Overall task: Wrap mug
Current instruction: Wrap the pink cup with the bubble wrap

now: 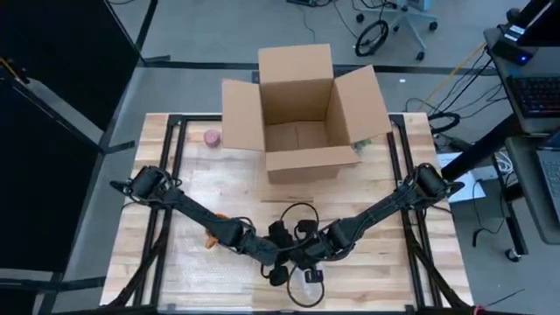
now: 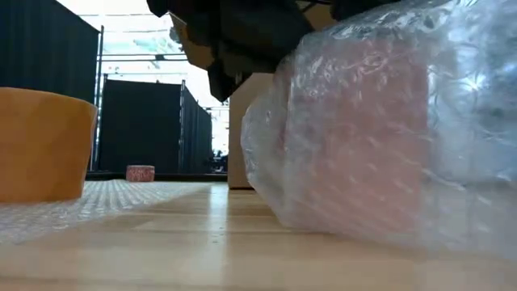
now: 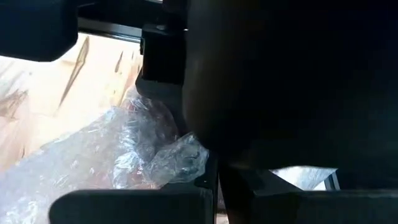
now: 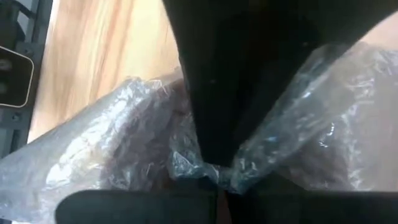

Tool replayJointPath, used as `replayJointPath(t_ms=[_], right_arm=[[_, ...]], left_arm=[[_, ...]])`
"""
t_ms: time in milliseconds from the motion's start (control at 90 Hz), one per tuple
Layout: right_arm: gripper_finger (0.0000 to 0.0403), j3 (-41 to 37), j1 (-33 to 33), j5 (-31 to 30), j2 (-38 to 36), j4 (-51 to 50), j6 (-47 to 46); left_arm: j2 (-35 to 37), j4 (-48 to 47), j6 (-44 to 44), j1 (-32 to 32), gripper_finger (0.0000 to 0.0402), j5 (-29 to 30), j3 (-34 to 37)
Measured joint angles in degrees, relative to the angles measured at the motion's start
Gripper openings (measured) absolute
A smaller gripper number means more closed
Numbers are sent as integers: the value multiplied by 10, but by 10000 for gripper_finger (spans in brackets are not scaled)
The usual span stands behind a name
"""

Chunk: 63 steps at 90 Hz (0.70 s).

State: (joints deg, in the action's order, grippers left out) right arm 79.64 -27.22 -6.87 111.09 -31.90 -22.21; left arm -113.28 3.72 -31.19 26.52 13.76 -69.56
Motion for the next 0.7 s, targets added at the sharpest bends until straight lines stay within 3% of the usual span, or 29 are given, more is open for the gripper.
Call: replayJointPath(t_ms=[156,433,700], right_arm=[[36,56,3,17,4,-95,-2],[173,148,-3,35,7,-260,-36],[241,169,-3,33,7,-275,-64]], left_arm=[[1,1,0,0,0,2,1],[2,19,6,0,0,7,2],[3,41,15,1,0,7,2]])
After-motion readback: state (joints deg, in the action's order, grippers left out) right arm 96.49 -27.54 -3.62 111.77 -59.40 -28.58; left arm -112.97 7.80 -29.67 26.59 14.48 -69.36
